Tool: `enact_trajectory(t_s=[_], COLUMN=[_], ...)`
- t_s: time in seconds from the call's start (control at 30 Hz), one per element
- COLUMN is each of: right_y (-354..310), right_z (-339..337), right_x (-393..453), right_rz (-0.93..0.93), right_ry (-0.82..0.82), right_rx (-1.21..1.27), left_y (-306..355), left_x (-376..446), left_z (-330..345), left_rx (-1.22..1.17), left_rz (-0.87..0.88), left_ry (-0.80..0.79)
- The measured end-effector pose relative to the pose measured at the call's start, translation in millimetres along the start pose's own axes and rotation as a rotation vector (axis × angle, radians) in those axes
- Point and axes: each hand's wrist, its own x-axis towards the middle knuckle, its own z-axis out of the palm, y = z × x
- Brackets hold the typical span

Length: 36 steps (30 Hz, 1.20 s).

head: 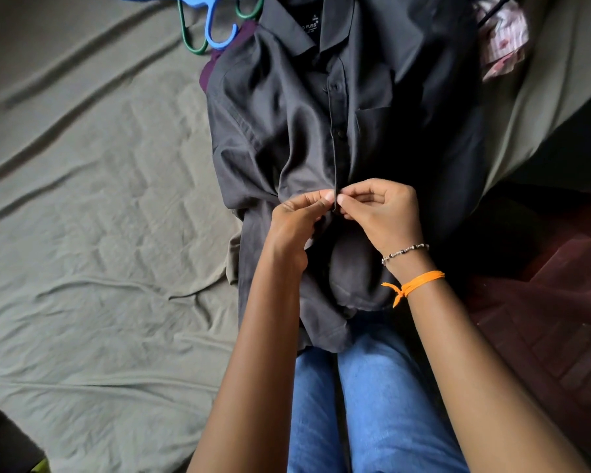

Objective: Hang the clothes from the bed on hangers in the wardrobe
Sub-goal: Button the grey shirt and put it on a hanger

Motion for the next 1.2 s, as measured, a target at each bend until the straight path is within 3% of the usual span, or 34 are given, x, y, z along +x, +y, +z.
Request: enact_trajectory(t_s=[0.3,0.4,0.5,0.57,0.63,0.73,0.87,0.93,1.0,1.2], right_y=[5,2,-2,4,19,43,73,86,93,89], right_z=[1,-8,-18,-20,-20,-16,8,18,18,-8], right_x=[0,5,13,21,20,-4,-45,-48,-36,-16], right_rz=[-0.093,-0.042,0.159,0.193,0.158,0.045,-0.134,-0.153,-0.123,-0.005], right_ry=[0.001,-0.159,-0.35,-0.221,0.068,0.325,0.152,0.085,0.11,0.176], right_rx=[-0.099,-0.084,0.109,0.119,0.102,0.021,-0.311,-0.744,-0.959,-0.465], left_y=[-9,-12,-8,-8,-19,-46,-79,-83,-80,-72], left_x=[9,16,19,20,23,18,12,19,25,13], left_z=[-2,-7,-7,-6,-10,-16,-13,-15,-21,-33], left_rx=[0.029,0.055,0.043,0.084,0.21,0.526,1.117,1.208,1.146,0.78], left_rz=[0.043,0.05,0.04,0.12,0.246,0.312,0.299,0.364,0.438,0.526], left_ry=[0.013,-0.108,-0.211,-0.086,0.121,0.311,0.407,0.452,0.479,0.336])
